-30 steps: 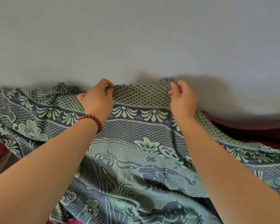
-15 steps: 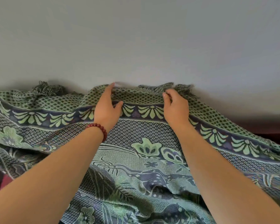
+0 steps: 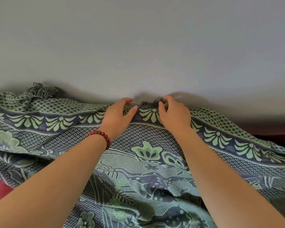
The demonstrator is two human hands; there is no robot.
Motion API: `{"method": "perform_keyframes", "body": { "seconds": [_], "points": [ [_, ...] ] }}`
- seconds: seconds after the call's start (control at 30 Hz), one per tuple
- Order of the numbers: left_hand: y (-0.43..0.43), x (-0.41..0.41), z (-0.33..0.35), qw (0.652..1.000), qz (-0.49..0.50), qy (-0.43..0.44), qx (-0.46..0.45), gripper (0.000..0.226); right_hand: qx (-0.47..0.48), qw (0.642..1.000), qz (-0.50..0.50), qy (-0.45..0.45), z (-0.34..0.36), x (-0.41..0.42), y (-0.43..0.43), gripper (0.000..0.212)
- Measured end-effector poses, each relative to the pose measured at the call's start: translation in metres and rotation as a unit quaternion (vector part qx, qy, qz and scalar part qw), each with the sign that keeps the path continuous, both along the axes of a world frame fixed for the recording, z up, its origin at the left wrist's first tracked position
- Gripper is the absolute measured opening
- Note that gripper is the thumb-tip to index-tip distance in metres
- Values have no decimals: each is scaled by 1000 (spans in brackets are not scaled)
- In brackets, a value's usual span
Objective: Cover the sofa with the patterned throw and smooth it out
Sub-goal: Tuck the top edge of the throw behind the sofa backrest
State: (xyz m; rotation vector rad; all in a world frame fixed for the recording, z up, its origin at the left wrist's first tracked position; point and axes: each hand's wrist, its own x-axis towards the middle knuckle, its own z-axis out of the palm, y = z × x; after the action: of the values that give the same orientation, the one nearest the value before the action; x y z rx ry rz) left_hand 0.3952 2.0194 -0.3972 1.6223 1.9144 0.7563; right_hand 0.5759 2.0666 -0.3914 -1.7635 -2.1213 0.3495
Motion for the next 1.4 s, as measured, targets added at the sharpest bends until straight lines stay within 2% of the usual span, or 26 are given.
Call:
{"method": "perform_keyframes", "body": {
  "seconds": [0.2,0.53,0.67,0.87,1.2,1.4],
  "points": [
    [-7,21,18,997,-3,-64,37,36,34,992,15,121,12,10,-18,29],
    [-36,48,50,987,-10,-134,85,24,60,984,-29,166,44,38,-56,25],
    [-47,61,59,987,-20,-134,88,23,54,981,-48,182,51,51,-76,24],
    [-64,93,81,983,-38,-160,87,24,27,957,-121,264,71,86,-98,21],
    [-73,193,98,981,-60,-162,91,23,55,952,-122,276,86,183,-107,18],
    [-75,271,93,983,-20,-146,112,24,51,947,-87,304,79,255,-92,9]
  ]
}}
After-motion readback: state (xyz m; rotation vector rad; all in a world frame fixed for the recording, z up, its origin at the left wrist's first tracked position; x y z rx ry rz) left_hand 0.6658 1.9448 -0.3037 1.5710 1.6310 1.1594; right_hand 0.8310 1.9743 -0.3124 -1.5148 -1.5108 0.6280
